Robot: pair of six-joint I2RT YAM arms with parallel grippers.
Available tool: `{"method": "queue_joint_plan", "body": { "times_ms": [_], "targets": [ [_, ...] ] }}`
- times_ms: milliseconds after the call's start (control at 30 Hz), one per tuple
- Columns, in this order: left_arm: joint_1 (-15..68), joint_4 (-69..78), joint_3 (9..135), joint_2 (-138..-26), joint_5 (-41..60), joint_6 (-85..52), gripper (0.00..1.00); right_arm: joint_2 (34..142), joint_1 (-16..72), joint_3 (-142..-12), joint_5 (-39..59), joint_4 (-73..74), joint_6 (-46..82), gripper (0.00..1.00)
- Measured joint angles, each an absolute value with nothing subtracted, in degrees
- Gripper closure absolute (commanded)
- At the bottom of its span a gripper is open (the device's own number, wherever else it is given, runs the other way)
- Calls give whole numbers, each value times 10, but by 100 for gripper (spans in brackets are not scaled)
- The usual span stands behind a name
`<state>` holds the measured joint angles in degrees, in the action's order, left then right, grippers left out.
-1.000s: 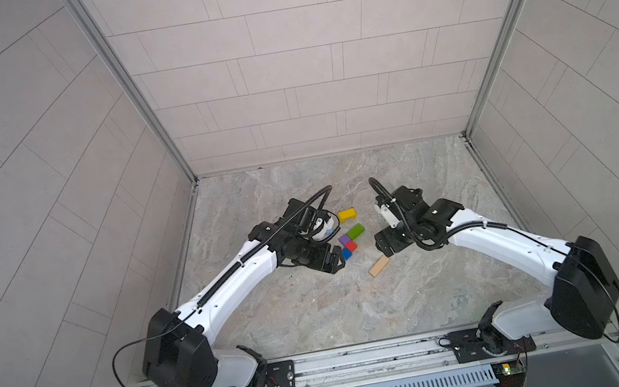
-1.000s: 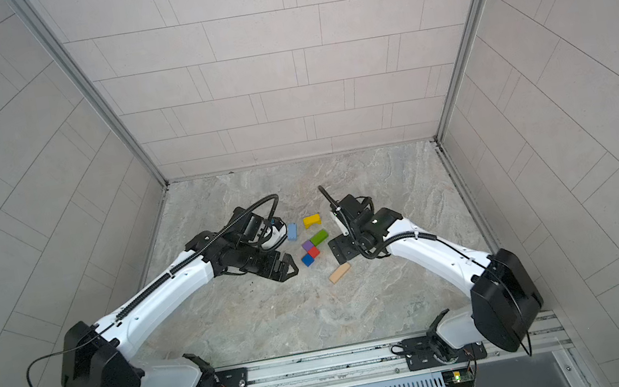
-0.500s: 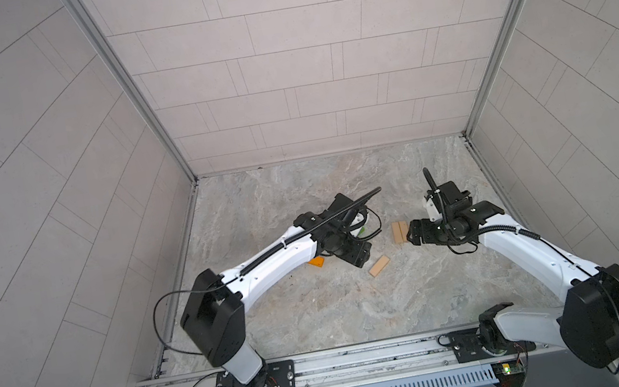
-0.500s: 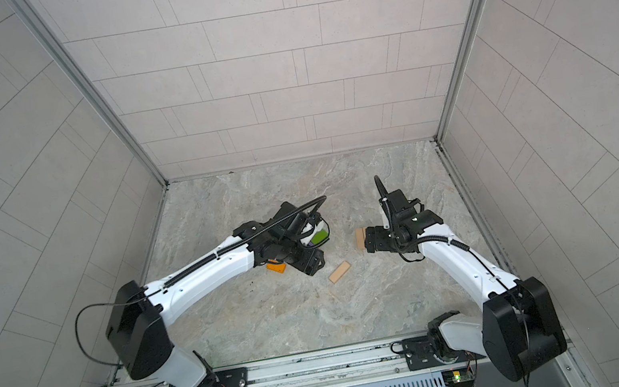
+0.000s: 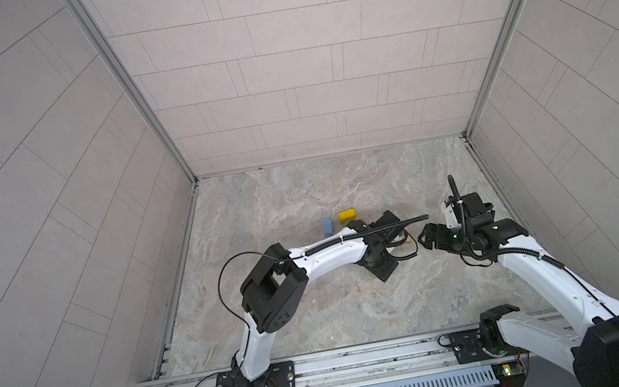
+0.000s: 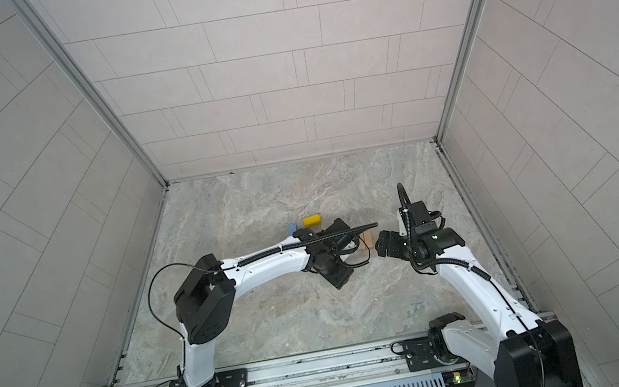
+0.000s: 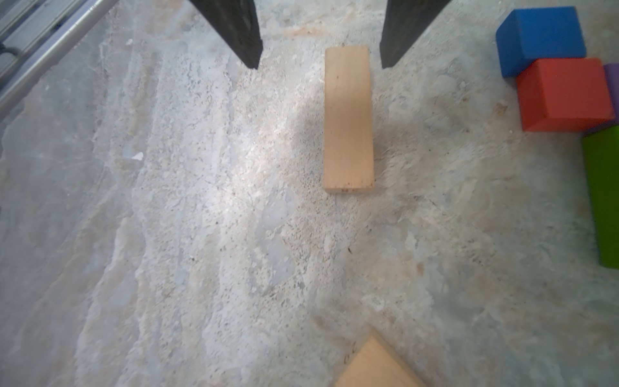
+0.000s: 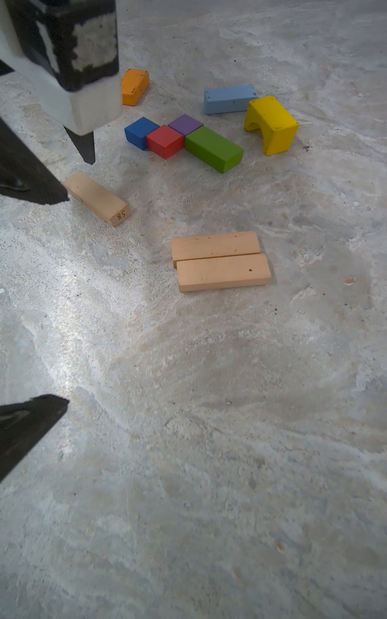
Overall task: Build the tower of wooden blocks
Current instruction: 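Draw the right gripper back while the left gripper grasps the beige block, then carry the beige block with the left gripper toward the two wood blocks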
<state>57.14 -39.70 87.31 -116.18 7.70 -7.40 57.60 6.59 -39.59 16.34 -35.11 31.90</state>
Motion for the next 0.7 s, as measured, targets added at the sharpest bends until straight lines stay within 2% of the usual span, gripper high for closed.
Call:
{"method": "queue_joint_plan", "body": {
  "times_ms": [300,433,667,700],
  "targets": [
    [571,-393,891,-1195,65,-74,40,539,38,-363,166,-349,331,10],
    [571,-392,893,-1207,66,-75,47,527,20,-362,168,-349,331,10],
    [571,-389,894,-1217,66,-77,53,528,13,-362,175,-349,330,10],
    [571,-389,894,-1217,66,-78,58,529,13,-362,176,-349,330,10]
  ]
}}
